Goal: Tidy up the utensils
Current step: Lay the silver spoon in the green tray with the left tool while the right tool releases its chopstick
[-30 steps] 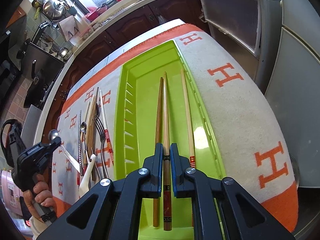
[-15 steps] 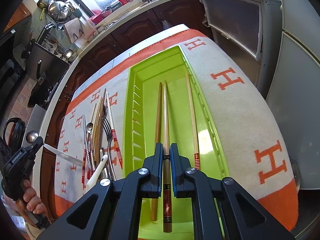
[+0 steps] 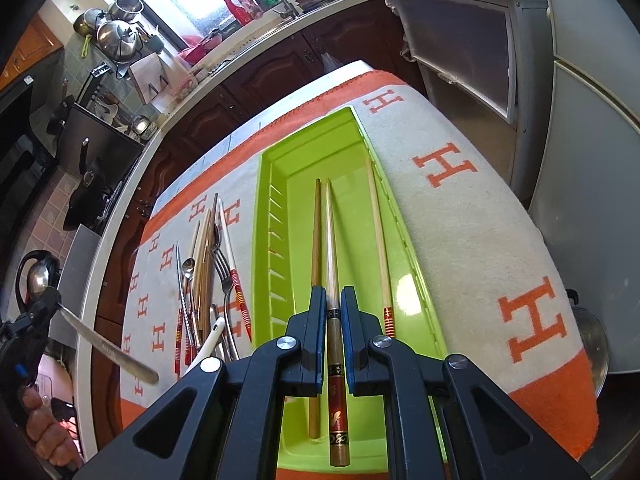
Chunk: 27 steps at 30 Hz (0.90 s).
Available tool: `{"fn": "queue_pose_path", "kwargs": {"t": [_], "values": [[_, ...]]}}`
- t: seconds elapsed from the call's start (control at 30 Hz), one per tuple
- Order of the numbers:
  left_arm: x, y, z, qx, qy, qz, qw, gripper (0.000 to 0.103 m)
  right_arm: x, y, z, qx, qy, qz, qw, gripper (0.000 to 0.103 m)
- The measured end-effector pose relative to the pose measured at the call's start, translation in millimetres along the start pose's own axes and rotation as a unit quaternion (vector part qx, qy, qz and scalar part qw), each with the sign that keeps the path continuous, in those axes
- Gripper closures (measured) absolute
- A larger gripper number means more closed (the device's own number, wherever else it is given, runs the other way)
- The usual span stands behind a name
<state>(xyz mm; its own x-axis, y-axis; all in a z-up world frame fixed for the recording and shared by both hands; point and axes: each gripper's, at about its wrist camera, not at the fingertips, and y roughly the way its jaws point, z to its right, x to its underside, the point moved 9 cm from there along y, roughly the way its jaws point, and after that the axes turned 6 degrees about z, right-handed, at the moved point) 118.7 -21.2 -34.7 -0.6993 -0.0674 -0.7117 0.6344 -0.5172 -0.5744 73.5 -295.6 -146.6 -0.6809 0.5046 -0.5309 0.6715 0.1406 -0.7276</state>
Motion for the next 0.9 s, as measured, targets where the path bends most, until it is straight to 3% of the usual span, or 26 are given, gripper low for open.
{"fn": "queue_pose_path", "kwargs": {"t": [0.07,0.1,0.13,0.17,0.43,0.7,0.87,0.9], "values": [[3.1,10.2,17.0,0.012,0.013,-0.016,0.9997,0.102,4.5,7.7,3.2,0.004,0.002,-0.018,1.0,0.084],[5.4,16.0,25.6,0.019,0.018,-0.026,0.9993,0.102,5.1,7.5,4.9,0.002,0.009,-0.018,1.0,0.074],[7.7,22.4,35.9,0.028,0.026,-0.035,0.9987,0.102,3.3,2.6,7.2,-0.003,0.021,-0.008,1.0,0.066],[9.3,26.3,43.7,0.033,0.032,-0.041,0.9981,0.102,1.3,-1.5,8.3,-0.005,0.024,0.001,1.0,0.064],[38.0,80.9,110.1,0.077,0.092,-0.117,0.9859,0.102,-18.4,-43.8,39.5,0.008,0.07,0.067,0.995,0.063],[81.7,150.5,129.8,0.036,0.145,-0.184,0.9716,0.102,-30.5,-69.4,66.1,0.02,0.113,0.105,0.988,0.063],[90.4,165.7,120.9,0.019,0.126,-0.187,0.974,0.101,-28.3,-72.2,65.7,0.025,0.108,0.102,0.989,0.063],[91.0,165.4,119.7,0.018,0.123,-0.187,0.9744,0.097,-27.7,-71.4,65.0,0.025,0.107,0.1,0.989,0.063]]}}
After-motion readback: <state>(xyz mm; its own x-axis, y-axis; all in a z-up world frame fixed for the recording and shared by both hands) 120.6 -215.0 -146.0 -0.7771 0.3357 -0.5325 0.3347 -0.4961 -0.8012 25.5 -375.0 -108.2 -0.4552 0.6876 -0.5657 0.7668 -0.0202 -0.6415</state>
